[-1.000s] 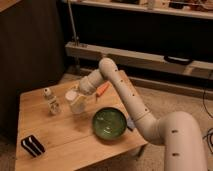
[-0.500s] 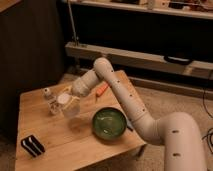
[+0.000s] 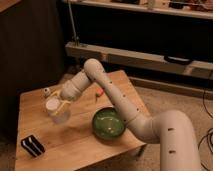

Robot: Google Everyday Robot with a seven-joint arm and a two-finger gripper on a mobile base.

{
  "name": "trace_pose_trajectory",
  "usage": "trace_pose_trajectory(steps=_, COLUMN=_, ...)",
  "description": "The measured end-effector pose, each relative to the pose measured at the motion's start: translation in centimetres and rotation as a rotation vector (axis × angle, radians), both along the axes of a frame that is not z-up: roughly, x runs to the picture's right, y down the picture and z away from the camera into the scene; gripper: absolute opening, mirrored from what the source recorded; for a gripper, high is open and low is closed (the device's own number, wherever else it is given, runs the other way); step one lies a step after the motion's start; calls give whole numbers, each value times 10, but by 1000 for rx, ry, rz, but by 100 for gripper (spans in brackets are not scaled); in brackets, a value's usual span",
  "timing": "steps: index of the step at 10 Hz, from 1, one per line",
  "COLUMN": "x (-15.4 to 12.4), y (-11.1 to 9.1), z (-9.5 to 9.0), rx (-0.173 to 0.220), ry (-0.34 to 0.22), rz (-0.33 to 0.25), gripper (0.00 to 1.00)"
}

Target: Place the ceramic cup over the eraser

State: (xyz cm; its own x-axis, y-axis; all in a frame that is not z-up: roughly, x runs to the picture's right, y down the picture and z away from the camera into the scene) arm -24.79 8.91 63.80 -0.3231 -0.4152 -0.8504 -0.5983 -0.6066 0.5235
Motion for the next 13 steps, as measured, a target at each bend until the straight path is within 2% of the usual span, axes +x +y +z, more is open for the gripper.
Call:
trace_pose_trajectory(steps=5, x=-43, y=14, z=-41, rx=-22, ry=-105, rz=-81, gripper=0)
trace_pose_trajectory(steps=9, x=-82, y=25, z=-79, rx=-63, ry=-205, rz=-144, gripper=0)
trace_pose_trajectory(steps=11, x=-87, y=29, z=-87, rx=-84, ry=-226, rz=-161, gripper=0)
trace_pose_trajectory(steps=13, x=-86, y=34, z=-88, rx=-104, ry=-224, rz=-174, gripper=0)
